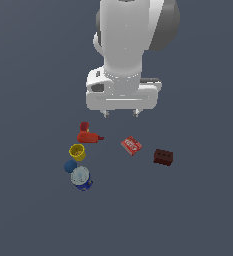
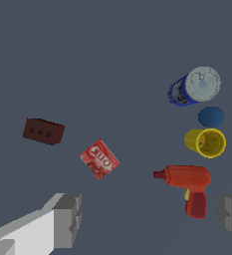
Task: Pick up a designated object from a clutter of objects.
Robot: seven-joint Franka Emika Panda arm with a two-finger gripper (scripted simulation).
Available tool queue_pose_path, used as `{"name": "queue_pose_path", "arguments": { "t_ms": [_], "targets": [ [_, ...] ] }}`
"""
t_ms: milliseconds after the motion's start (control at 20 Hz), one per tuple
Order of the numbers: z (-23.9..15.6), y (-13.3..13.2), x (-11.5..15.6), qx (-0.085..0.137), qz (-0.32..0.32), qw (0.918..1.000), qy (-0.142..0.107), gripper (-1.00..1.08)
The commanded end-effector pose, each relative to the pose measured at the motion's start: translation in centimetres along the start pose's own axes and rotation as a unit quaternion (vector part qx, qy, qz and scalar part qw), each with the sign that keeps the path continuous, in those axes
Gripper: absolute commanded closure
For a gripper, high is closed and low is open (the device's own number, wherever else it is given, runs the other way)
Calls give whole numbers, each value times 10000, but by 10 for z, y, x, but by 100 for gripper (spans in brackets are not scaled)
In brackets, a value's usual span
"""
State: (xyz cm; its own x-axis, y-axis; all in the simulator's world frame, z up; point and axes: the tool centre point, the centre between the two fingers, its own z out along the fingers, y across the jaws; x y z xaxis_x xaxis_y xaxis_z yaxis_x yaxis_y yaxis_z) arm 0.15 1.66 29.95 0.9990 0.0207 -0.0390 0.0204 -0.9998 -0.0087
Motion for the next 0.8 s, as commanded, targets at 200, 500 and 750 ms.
{"name": "queue_pose_path", "arguments": {
  "t_ms": [200, 500, 750],
  "targets": [
    [-2, 4, 1, -43, 31, 10000, -2, -92],
    [-8, 12, 2, -134, 110, 9999, -8, -92],
    [-4, 14, 4, -120, 71, 9999, -5, -92]
  ]
}}
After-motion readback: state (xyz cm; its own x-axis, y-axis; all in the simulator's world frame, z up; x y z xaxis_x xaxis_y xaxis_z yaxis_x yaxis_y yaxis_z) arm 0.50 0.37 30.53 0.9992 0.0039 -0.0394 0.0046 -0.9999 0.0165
